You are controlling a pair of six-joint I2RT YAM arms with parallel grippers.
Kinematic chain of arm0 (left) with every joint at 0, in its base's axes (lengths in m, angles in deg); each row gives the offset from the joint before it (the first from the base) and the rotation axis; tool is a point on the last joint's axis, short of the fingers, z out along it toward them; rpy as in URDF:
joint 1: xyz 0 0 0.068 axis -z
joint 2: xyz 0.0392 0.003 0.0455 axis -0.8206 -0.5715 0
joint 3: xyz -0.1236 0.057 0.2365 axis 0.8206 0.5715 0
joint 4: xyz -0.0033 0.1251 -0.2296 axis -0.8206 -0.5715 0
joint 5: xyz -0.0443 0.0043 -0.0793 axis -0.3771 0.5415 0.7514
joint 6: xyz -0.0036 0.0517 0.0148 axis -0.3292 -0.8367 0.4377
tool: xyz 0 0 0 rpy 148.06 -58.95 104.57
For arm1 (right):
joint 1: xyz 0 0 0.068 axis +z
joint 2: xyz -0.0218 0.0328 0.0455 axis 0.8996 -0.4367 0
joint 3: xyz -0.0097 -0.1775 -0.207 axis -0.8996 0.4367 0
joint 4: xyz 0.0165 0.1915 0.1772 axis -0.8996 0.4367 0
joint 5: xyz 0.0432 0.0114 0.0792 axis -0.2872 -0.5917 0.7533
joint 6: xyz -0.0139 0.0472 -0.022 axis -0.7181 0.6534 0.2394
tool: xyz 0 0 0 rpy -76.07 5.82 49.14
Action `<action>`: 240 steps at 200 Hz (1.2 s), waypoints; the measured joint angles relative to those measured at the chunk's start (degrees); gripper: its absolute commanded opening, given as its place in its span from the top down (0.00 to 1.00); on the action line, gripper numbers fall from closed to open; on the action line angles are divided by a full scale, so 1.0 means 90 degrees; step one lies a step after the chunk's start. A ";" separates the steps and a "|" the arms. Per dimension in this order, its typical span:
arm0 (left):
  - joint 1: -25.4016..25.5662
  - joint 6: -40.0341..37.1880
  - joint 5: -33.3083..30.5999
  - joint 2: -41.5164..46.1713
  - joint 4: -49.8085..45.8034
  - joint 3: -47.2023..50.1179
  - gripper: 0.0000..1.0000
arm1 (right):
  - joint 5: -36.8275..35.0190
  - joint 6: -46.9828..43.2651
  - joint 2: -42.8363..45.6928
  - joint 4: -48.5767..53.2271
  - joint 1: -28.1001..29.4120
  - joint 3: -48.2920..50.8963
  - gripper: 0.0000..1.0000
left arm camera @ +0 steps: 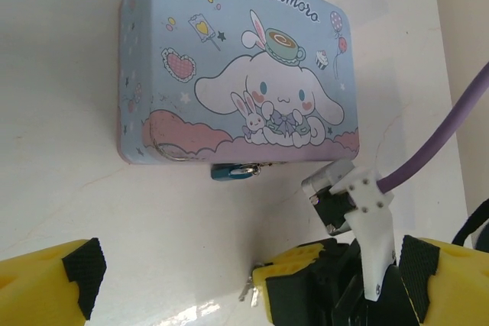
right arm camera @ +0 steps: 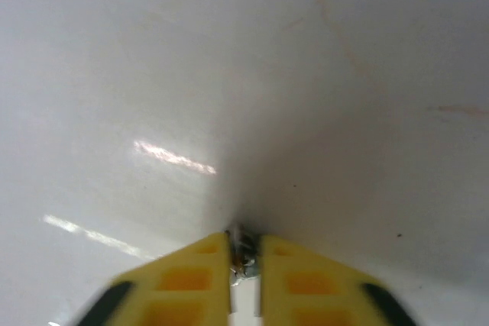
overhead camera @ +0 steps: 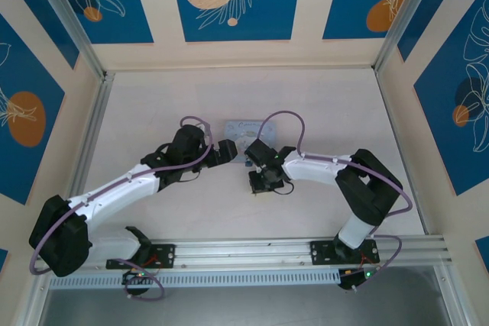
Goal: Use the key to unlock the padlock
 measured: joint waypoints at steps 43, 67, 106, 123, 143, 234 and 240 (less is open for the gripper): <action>-0.0015 0.0107 0.0092 0.0000 0.0007 0.0000 0.00 | 0.0148 0.0192 0.0432 -0.0027 -0.0138 0.0228 1.00; -0.0032 0.0270 0.0328 -0.0027 0.0126 0.0000 0.00 | 0.0449 0.0624 0.1433 -0.0168 -0.0568 0.0731 1.00; -0.0032 0.0765 0.0855 -0.0301 0.0551 0.0002 0.00 | 0.0964 0.1406 0.2752 -0.0675 -0.1248 0.1467 1.00; -0.0029 0.1103 0.1093 -0.0449 0.0872 0.0041 0.00 | 0.1163 0.1693 0.3118 -0.0845 -0.1382 0.1656 1.00; -0.0019 0.1554 0.1350 -0.0624 0.1256 0.0114 0.01 | 0.1299 0.2023 0.3475 -0.0945 -0.1486 0.1736 1.00; 0.0306 0.1972 0.1979 -0.1151 0.2412 0.0131 0.46 | 0.1241 0.3645 0.3832 -0.1105 -0.1659 0.1749 1.00; 0.0340 0.1960 0.2016 -0.1214 0.2487 0.0131 0.46 | 0.1234 0.3747 0.3820 -0.1110 -0.1666 0.1749 1.00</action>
